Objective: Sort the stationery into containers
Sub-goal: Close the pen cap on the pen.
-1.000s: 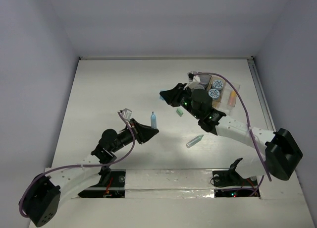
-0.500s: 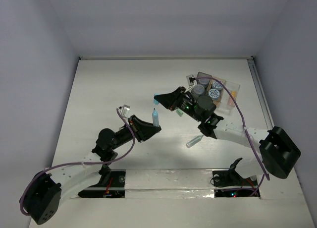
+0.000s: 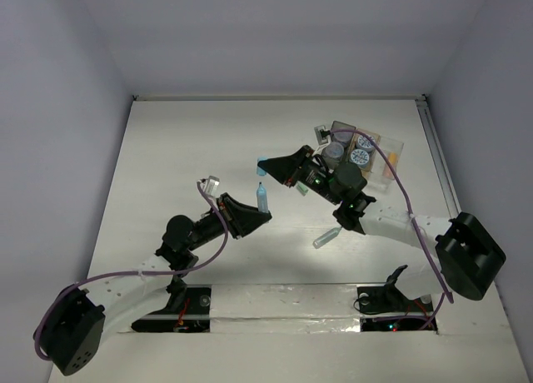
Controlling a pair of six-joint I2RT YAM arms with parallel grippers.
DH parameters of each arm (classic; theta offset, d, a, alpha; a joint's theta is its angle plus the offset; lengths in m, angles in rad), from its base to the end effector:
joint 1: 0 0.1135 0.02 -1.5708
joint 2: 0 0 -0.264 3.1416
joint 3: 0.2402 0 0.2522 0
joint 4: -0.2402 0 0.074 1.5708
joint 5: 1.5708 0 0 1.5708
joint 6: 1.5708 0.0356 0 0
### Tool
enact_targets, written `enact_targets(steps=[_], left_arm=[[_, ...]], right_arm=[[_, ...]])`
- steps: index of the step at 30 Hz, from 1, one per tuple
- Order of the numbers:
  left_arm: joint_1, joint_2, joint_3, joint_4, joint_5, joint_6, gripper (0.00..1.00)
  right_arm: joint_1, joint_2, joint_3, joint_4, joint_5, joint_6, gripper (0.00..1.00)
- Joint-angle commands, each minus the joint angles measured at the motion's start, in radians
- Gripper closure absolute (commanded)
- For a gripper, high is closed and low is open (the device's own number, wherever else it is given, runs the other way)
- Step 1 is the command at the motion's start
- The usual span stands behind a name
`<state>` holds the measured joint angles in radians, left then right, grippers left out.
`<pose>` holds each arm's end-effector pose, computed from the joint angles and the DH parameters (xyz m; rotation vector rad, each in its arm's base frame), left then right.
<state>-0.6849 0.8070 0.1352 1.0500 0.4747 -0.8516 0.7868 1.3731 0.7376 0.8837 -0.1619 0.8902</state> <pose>0.1172 -0.1168 0.2377 0.3611 1.3626 -1.5904 0.2125 0.2212 0.3020 -0.0780 1.4936 1.5022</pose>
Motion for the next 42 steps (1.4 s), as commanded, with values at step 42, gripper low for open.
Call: enact_targets(steps=[42], left_arm=[[0.013,0.000,0.055,0.038,0.015,0.019,1.00]], right_arm=[[0.043,-0.031,-0.003,-0.015,-0.117,-0.068,1.00]])
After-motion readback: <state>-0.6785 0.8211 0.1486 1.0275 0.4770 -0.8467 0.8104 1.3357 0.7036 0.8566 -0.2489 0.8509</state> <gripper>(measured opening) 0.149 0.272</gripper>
